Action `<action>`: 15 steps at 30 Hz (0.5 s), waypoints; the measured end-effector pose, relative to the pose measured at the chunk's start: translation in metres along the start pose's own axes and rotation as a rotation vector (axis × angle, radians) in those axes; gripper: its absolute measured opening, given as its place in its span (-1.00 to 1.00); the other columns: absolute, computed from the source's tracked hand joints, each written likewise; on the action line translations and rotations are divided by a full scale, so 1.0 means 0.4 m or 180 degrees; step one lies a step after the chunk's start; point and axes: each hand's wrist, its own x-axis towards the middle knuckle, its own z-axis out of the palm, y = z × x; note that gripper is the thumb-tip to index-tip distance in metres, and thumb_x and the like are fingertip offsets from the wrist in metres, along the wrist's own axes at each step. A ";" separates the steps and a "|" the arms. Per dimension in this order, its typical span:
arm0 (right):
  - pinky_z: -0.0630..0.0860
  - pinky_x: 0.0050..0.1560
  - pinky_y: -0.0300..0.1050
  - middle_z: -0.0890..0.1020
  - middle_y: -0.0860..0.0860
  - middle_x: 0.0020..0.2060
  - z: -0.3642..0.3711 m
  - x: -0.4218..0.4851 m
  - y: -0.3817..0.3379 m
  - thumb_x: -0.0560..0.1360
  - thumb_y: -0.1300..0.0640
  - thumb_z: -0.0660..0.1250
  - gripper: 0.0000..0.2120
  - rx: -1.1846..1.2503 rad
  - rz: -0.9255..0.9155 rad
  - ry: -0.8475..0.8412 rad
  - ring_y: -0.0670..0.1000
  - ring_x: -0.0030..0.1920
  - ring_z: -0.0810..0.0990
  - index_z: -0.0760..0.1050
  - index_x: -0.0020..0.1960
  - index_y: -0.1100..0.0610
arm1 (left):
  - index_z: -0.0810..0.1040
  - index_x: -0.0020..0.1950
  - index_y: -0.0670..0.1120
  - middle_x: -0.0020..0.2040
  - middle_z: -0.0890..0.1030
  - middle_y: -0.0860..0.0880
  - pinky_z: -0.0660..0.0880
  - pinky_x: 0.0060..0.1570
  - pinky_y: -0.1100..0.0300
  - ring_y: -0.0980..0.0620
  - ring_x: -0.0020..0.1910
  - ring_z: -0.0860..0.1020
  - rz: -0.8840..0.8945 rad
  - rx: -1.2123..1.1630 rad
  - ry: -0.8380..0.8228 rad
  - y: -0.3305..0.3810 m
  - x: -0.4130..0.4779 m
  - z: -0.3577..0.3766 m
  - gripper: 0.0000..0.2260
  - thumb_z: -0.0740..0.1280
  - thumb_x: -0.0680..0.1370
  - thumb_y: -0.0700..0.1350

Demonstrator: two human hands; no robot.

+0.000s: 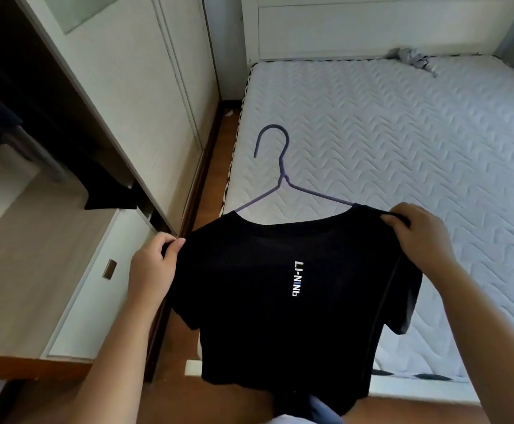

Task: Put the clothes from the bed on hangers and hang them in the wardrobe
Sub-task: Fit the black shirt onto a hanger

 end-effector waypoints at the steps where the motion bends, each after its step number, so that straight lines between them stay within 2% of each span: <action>1: 0.36 -0.06 -0.07 0.52 -0.01 -0.16 0.006 0.037 0.003 0.53 0.07 0.21 -0.83 0.0053 -0.0002 -0.0017 0.04 -0.10 0.46 0.54 -0.06 0.12 | 0.48 -0.14 -0.13 -0.28 0.54 -0.10 0.36 -0.35 0.20 -0.07 -0.28 0.49 -0.0014 0.0025 0.0043 0.009 0.031 0.017 -0.86 0.24 0.55 -0.09; 3: 0.37 -0.04 -0.06 0.51 -0.01 -0.16 0.024 0.110 0.012 0.53 0.07 0.22 -0.83 0.0114 0.0009 -0.0059 0.04 -0.09 0.46 0.54 -0.05 0.13 | 0.49 -0.11 -0.17 -0.23 0.53 -0.06 0.34 -0.34 0.27 -0.02 -0.22 0.47 -0.0051 0.0083 0.0118 0.024 0.097 0.054 -0.85 0.23 0.55 -0.10; 6: 0.34 -0.04 -0.09 0.52 0.00 -0.14 0.068 0.212 0.035 0.53 0.07 0.23 -0.82 0.0184 0.0107 -0.0217 0.02 -0.09 0.44 0.54 -0.03 0.14 | 0.50 -0.07 -0.20 -0.19 0.53 -0.06 0.32 -0.27 0.19 0.00 -0.19 0.47 -0.0105 0.0199 0.0099 0.026 0.204 0.121 -0.81 0.22 0.56 -0.08; 10: 0.34 -0.03 -0.12 0.59 0.10 -0.07 0.165 0.341 0.089 0.53 0.10 0.23 -0.81 0.0183 0.0311 -0.0557 0.14 0.00 0.52 0.54 0.02 0.18 | 0.50 -0.02 -0.20 -0.16 0.54 -0.07 0.34 -0.28 0.16 -0.02 -0.20 0.47 -0.0218 0.0384 -0.0128 -0.001 0.350 0.233 -0.77 0.19 0.57 -0.04; 15: 0.36 0.06 -0.05 0.59 0.20 0.06 0.332 0.499 0.189 0.55 0.20 0.16 -0.79 -0.0016 0.0565 -0.0816 0.21 0.09 0.52 0.51 0.08 0.24 | 0.49 0.00 -0.19 -0.15 0.51 -0.05 0.37 -0.24 0.12 -0.07 -0.17 0.49 -0.0212 0.0636 -0.0445 -0.078 0.535 0.425 -0.74 0.16 0.58 0.00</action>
